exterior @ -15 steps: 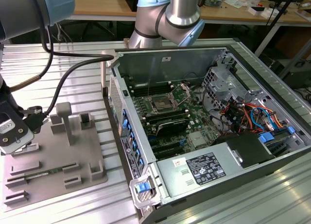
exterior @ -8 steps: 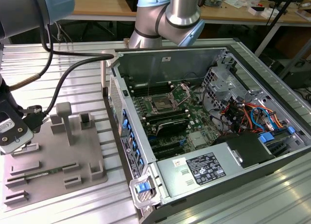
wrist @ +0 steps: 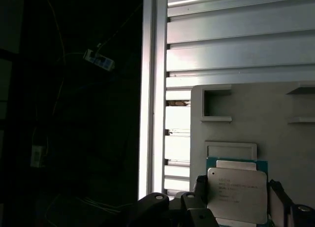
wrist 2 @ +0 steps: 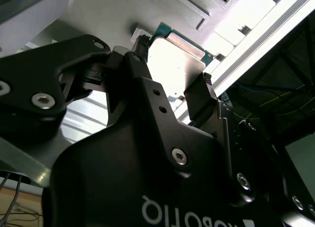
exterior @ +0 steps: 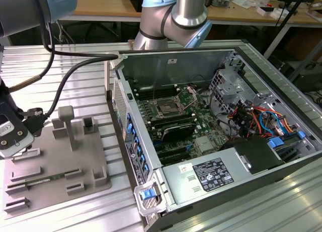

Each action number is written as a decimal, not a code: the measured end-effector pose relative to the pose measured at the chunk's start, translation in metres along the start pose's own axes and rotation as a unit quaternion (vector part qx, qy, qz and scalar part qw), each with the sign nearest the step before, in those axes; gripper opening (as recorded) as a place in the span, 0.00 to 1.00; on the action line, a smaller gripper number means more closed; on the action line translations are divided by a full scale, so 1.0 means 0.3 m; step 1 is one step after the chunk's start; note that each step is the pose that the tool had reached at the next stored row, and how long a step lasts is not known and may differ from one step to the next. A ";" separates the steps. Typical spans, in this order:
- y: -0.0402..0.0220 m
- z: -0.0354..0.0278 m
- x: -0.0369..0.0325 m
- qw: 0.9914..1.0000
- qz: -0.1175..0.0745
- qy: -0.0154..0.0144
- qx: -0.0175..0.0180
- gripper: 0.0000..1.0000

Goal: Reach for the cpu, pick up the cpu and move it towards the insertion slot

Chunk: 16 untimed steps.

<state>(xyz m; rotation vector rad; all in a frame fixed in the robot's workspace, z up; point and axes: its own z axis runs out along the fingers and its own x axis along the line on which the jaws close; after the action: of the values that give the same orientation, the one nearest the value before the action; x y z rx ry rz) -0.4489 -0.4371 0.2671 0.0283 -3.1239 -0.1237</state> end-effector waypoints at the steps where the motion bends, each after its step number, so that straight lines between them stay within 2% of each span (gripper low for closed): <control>1: 0.000 -0.001 0.000 1.000 0.000 0.000 0.000 0.55; 16: 0.002 -0.021 0.000 1.000 0.000 0.000 0.000 0.55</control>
<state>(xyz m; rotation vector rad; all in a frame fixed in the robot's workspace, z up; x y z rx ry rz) -0.4489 -0.4371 0.2733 0.0283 -3.1239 -0.1237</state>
